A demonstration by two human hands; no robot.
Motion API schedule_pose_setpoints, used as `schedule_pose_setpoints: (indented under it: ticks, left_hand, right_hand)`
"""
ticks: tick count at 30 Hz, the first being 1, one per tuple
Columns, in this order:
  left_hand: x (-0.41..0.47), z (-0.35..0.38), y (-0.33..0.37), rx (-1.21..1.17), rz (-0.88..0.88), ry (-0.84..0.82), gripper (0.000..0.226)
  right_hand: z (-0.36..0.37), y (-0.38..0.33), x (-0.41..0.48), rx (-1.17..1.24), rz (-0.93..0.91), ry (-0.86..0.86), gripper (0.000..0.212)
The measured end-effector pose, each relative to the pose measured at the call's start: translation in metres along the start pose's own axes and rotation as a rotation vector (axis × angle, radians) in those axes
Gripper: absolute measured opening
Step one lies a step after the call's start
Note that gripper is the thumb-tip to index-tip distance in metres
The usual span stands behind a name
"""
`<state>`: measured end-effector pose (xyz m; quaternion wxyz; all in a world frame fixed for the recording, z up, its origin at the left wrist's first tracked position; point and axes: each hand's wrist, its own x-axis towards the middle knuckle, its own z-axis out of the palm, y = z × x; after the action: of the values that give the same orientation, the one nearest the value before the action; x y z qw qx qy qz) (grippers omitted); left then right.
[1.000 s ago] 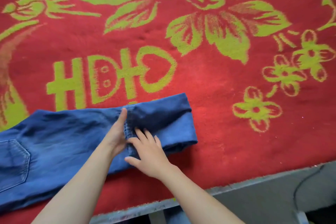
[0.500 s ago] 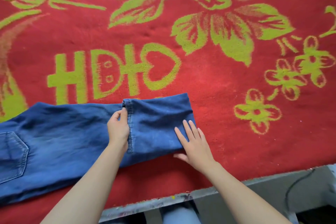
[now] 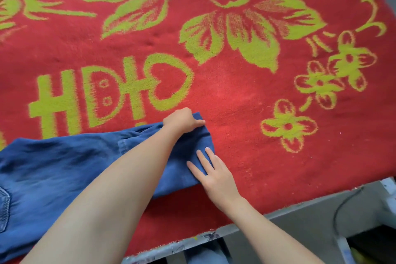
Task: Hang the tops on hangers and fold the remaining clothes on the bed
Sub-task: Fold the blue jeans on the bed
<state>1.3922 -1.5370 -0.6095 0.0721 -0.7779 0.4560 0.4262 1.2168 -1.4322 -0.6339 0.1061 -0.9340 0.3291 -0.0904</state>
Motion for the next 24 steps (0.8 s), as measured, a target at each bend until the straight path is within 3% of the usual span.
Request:
schedule_pose_setpoints:
  ticks: [5, 9, 13, 15, 18, 19, 21, 24]
  left_hand:
    - [0.018, -0.003, 0.005, -0.258, 0.106, 0.07, 0.032]
    - [0.025, -0.001, 0.004, -0.202, 0.105, 0.199, 0.039]
    - [0.02, 0.018, 0.004, -0.047, 0.124, 0.4, 0.059]
    - [0.005, 0.021, -0.002, 0.049, 0.208, 0.604, 0.059]
    - [-0.033, 0.041, -0.031, 0.271, 0.387, 0.925, 0.056]
    - [-0.05, 0.054, -0.05, 0.315, 0.388, 0.933, 0.056]
    - [-0.076, 0.087, -0.088, 0.347, 0.281, 0.804, 0.058]
    - [-0.079, 0.106, -0.122, 0.303, 0.035, 0.426, 0.066]
  right_hand:
    - [0.002, 0.004, -0.002, 0.068, 0.086, 0.162, 0.033]
    - [0.003, 0.0, 0.01, -0.046, 0.173, 0.135, 0.037]
    - [0.025, -0.014, -0.006, -0.127, 0.264, -0.325, 0.05]
    - [0.022, -0.014, -0.006, -0.066, 0.31, -0.523, 0.048]
    - [0.008, -0.008, 0.008, -0.089, 0.332, -0.685, 0.08]
    - [0.003, -0.007, 0.015, -0.082, 0.312, -0.732, 0.076]
    - [-0.004, -0.002, 0.017, -0.026, 0.312, -0.614, 0.06]
    - [-0.005, 0.008, 0.012, 0.062, 0.296, -0.538, 0.054]
